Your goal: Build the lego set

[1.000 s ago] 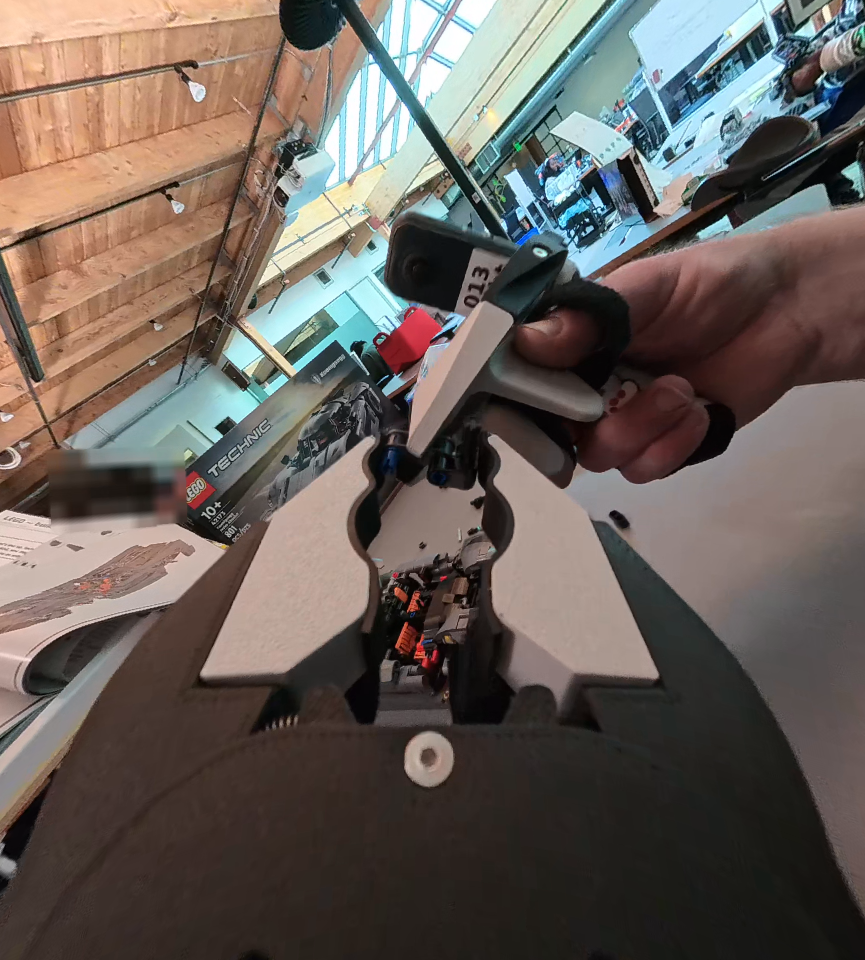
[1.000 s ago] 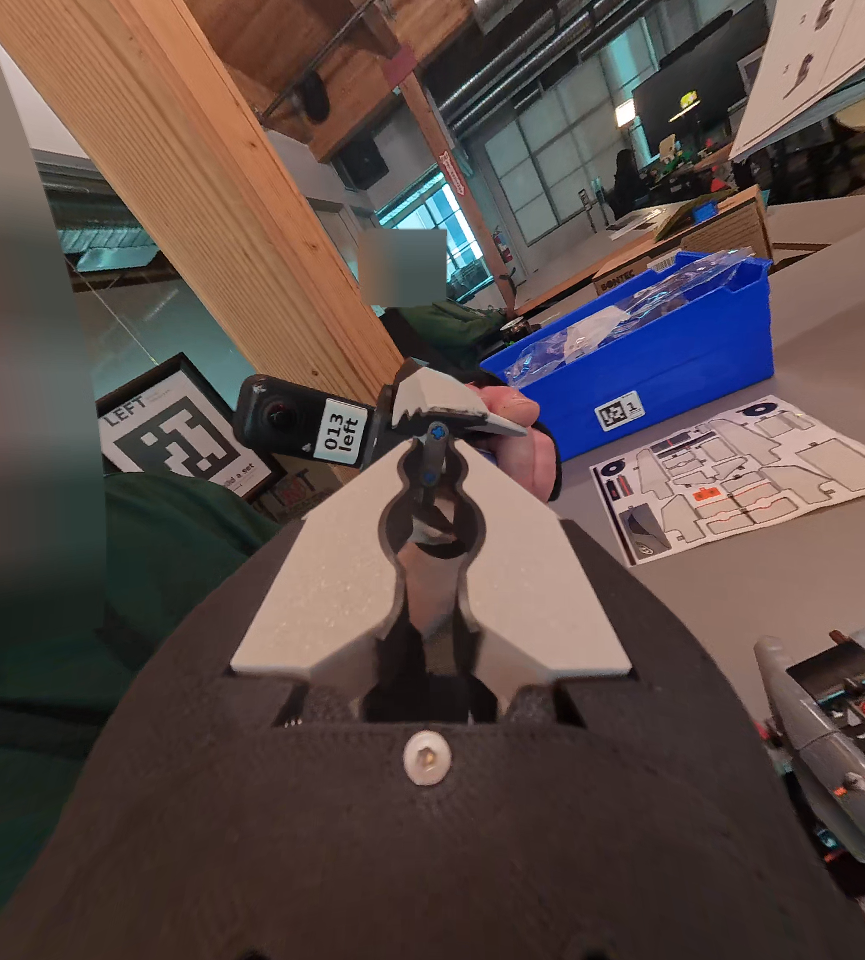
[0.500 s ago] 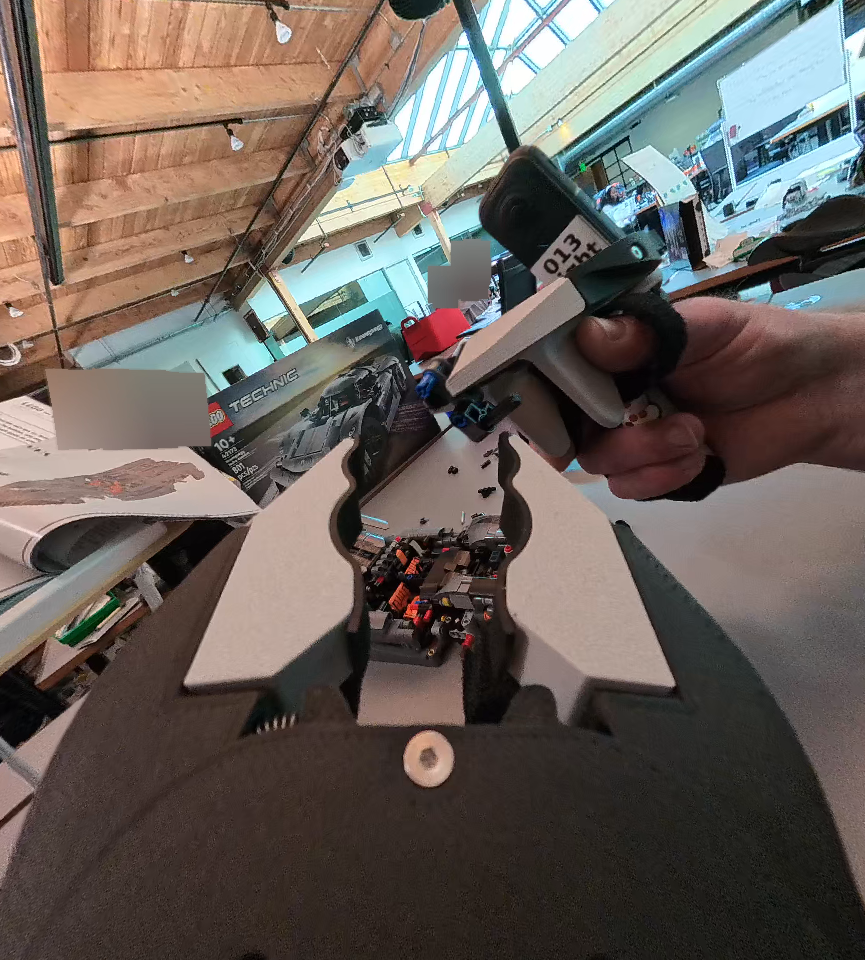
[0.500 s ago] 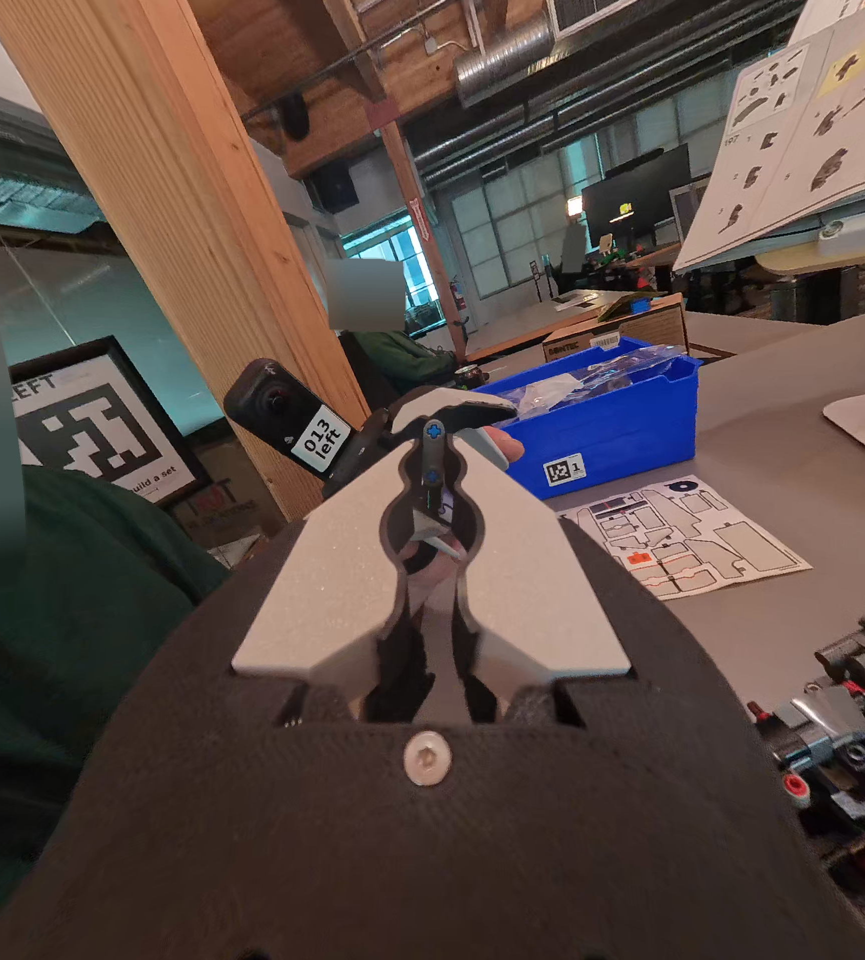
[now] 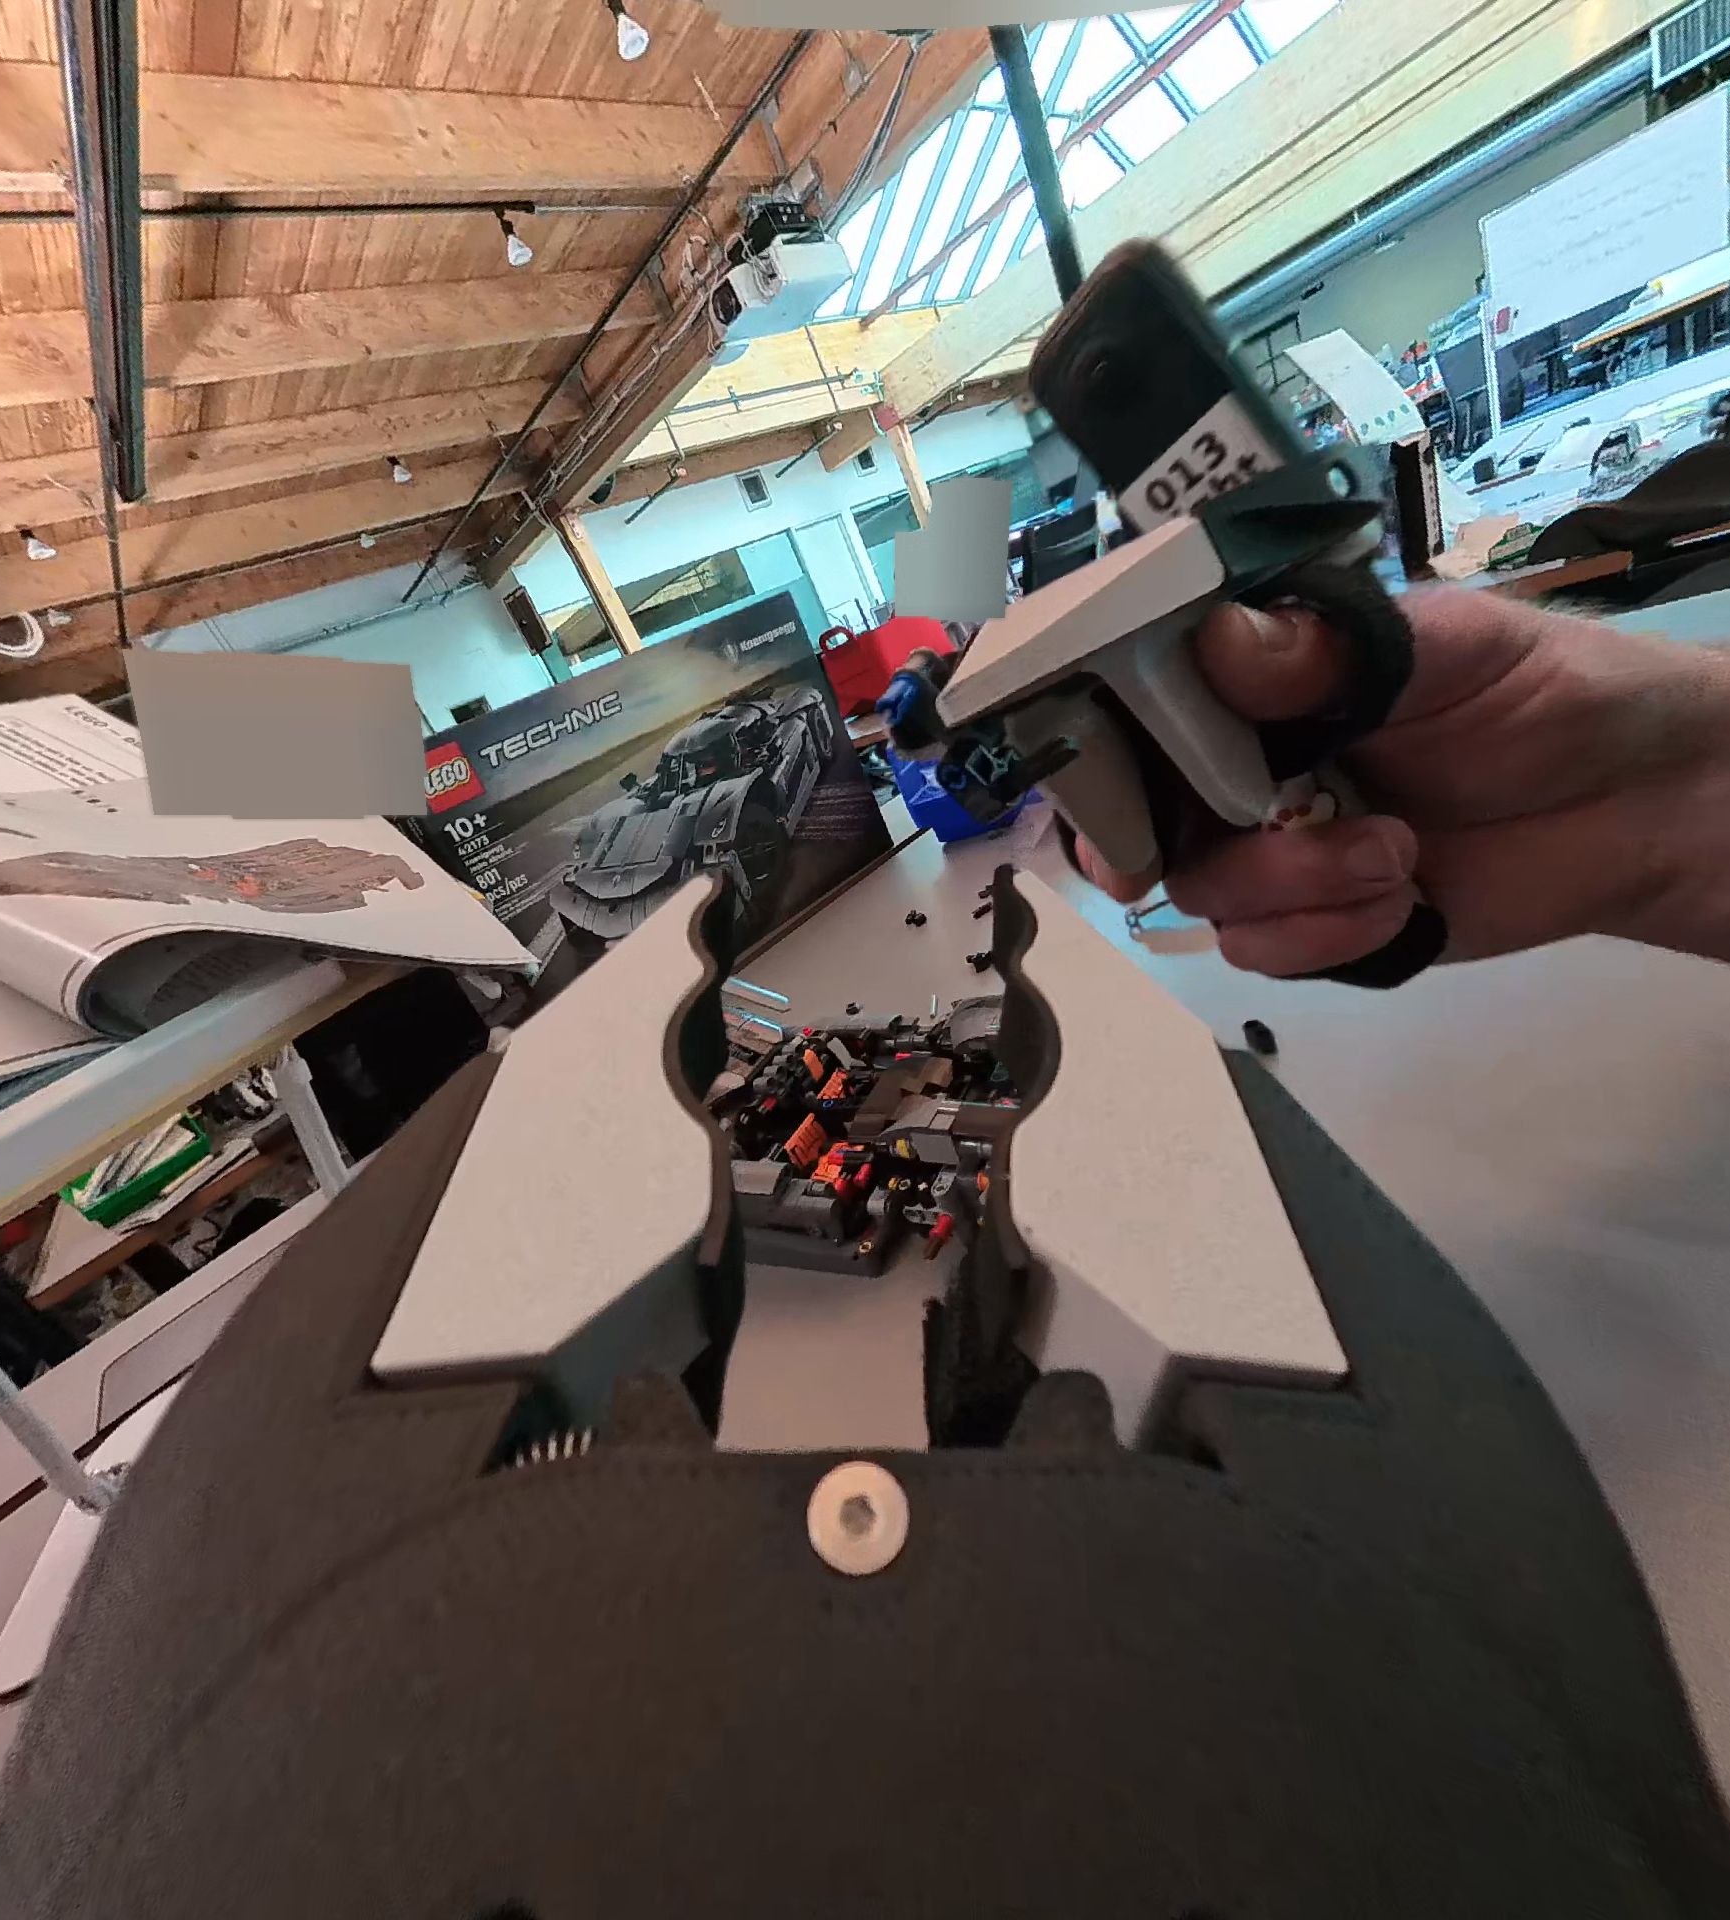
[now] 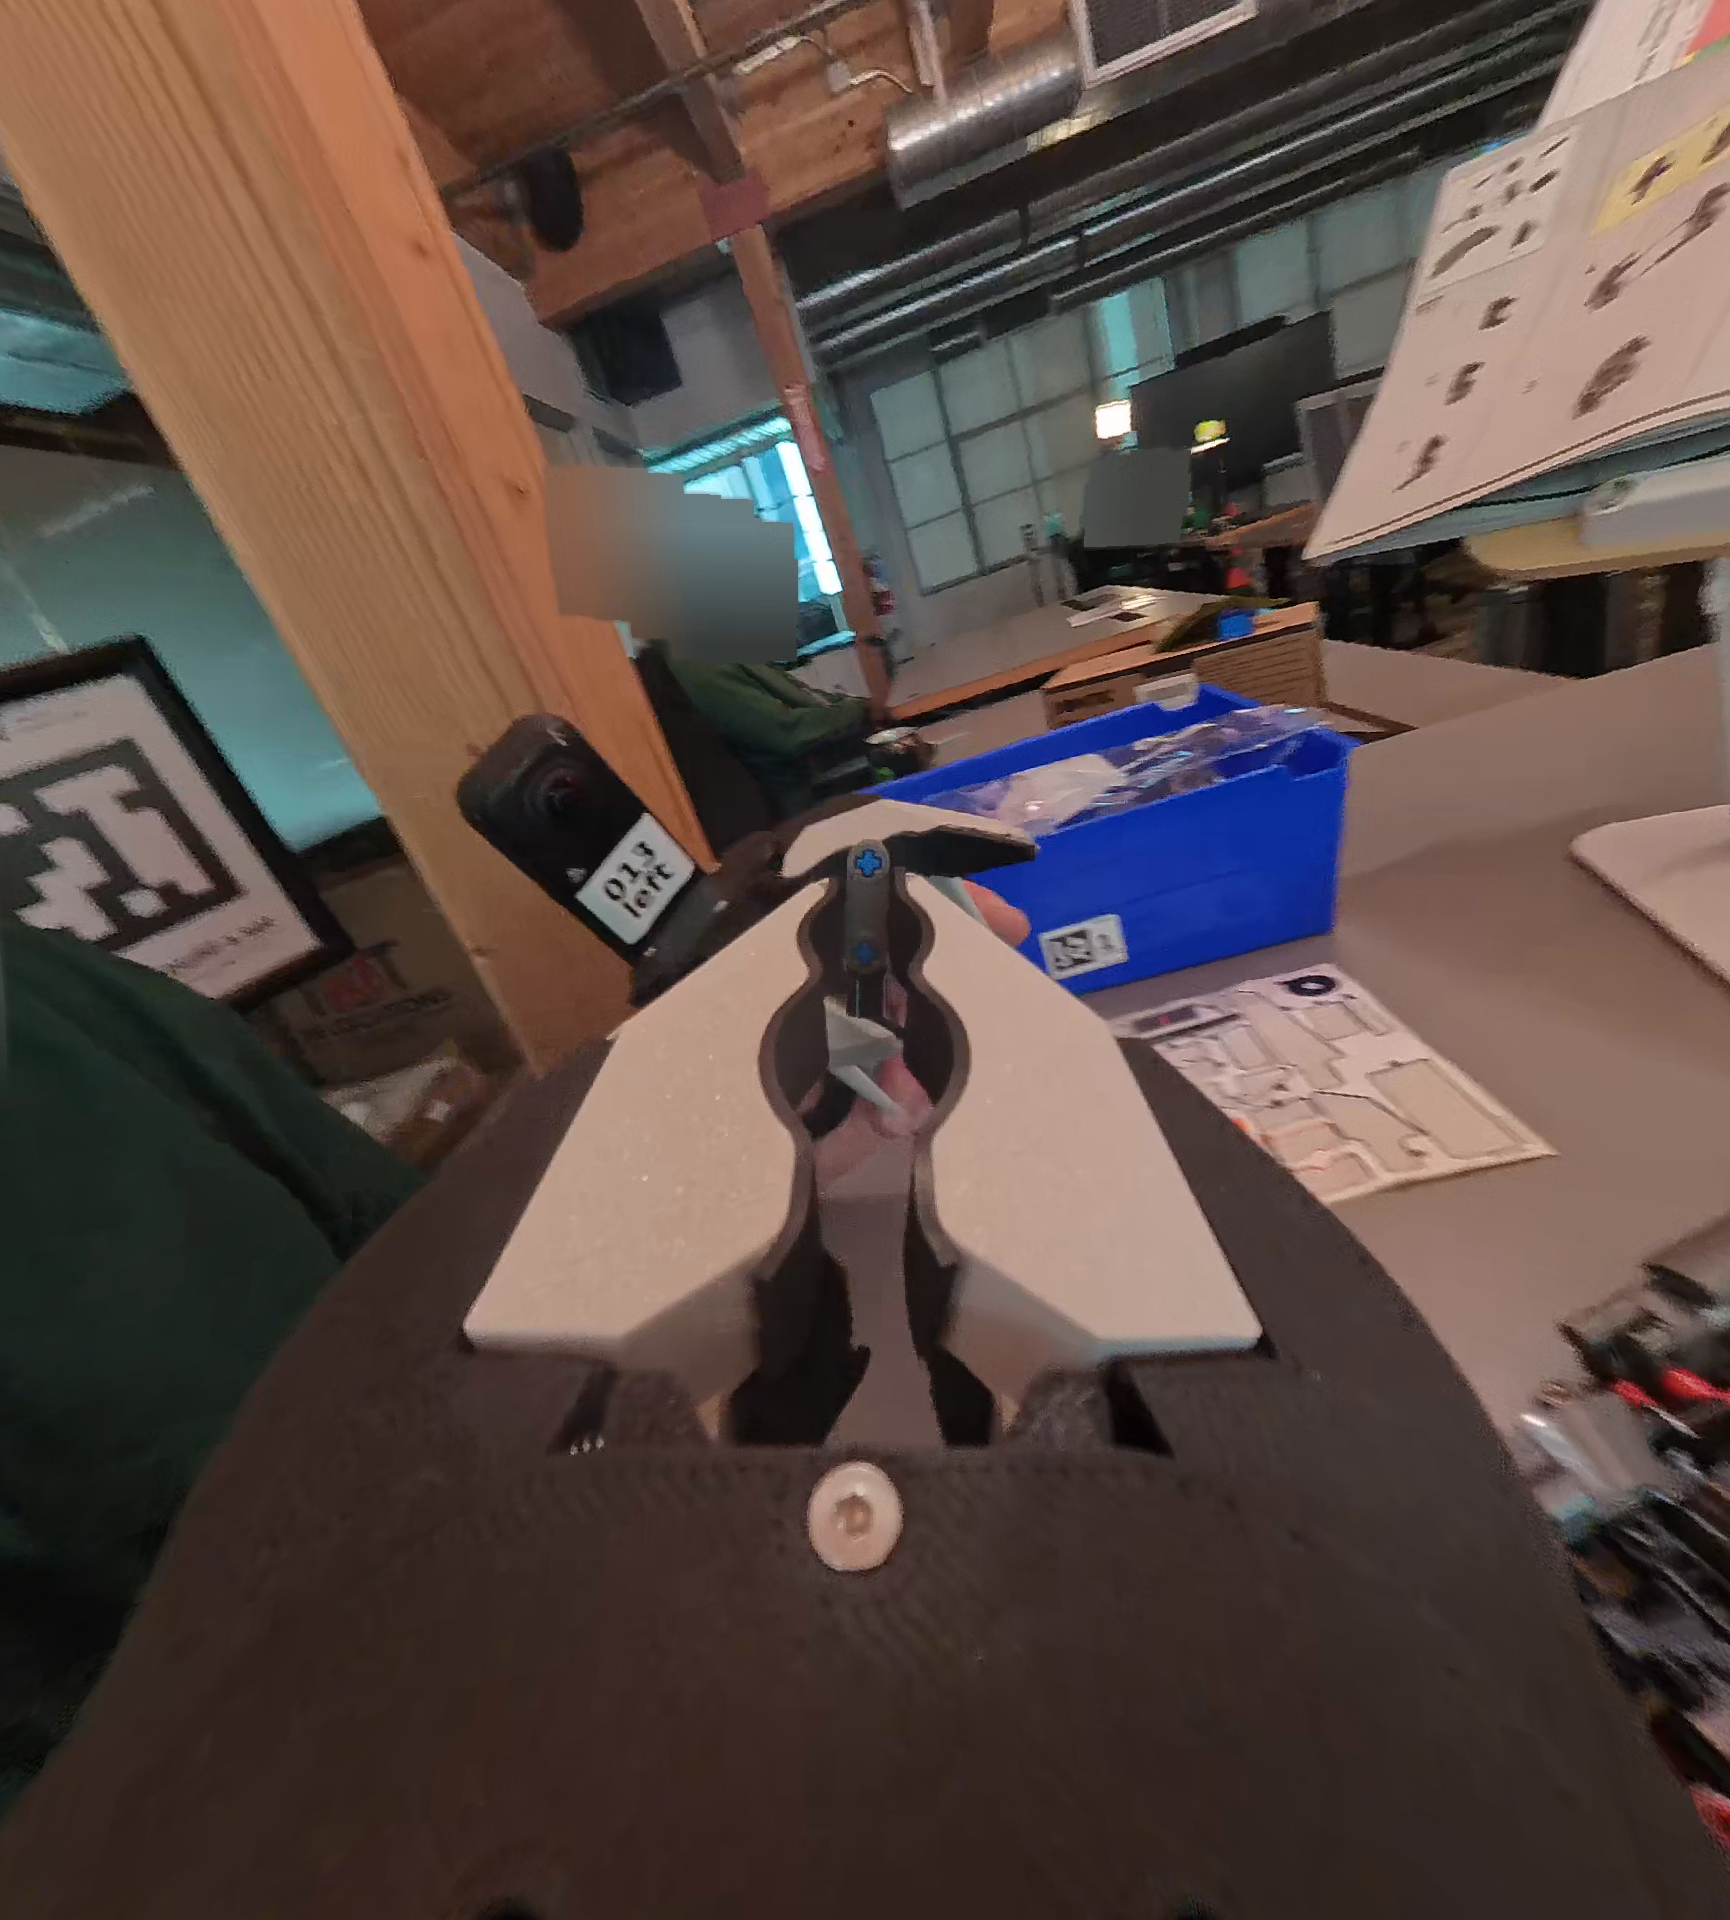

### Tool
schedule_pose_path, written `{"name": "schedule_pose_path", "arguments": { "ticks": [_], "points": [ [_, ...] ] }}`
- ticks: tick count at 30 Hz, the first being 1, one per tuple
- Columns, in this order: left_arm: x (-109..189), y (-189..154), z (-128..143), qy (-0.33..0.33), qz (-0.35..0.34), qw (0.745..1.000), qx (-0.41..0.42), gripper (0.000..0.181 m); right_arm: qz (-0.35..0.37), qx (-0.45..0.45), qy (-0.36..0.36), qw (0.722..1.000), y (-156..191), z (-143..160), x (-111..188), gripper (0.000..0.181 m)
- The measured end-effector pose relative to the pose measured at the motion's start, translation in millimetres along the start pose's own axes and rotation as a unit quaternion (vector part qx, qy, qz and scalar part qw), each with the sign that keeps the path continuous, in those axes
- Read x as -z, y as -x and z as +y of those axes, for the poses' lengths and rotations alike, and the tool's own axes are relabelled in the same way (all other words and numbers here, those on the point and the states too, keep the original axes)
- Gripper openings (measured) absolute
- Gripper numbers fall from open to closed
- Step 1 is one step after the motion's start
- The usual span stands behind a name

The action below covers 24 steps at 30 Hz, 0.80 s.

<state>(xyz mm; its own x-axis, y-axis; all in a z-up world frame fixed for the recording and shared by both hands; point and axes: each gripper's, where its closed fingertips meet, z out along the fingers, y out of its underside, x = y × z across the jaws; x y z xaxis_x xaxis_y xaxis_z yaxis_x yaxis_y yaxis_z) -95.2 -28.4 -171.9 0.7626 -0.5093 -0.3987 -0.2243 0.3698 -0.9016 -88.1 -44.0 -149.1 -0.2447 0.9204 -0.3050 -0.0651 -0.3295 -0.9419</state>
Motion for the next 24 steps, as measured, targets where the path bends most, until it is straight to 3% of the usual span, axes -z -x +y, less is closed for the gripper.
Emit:
{"name": "schedule_pose_path", "arguments": {
  "ticks": [4, 7, 9, 14, 20, 24],
  "points": [
    [0, 3, 11, 0.011, -0.006, 1.000, 0.005, 0.048, 0.159, 0.120, 0.026, 0.980, -29, -5, 24, 0.006],
    [-2, 5, 14, 0.013, -0.007, 1.000, 0.011, 0.048, 0.267, 0.220, 0.037, 0.937, -42, -15, 48, 0.006],
    [-2, 5, 14, 0.012, -0.007, 1.000, 0.013, 0.048, 0.304, 0.254, 0.031, 0.918, -44, -22, 60, 0.006],
    [-9, -1, 6, 0.013, 0.001, 1.000, 0.009, 0.045, 0.324, 0.278, -0.003, 0.904, -36, -35, 71, 0.006],
    [-38, -32, -10, 0.020, 0.048, 0.998, 0.032, 0.037, 0.282, 0.231, -0.031, 0.931, -27, -33, 63, 0.006],
    [-54, -43, -12, 0.026, 0.048, 0.998, 0.041, 0.033, 0.282, 0.237, -0.027, 0.929, -24, -29, 60, 0.006]
  ]
}}
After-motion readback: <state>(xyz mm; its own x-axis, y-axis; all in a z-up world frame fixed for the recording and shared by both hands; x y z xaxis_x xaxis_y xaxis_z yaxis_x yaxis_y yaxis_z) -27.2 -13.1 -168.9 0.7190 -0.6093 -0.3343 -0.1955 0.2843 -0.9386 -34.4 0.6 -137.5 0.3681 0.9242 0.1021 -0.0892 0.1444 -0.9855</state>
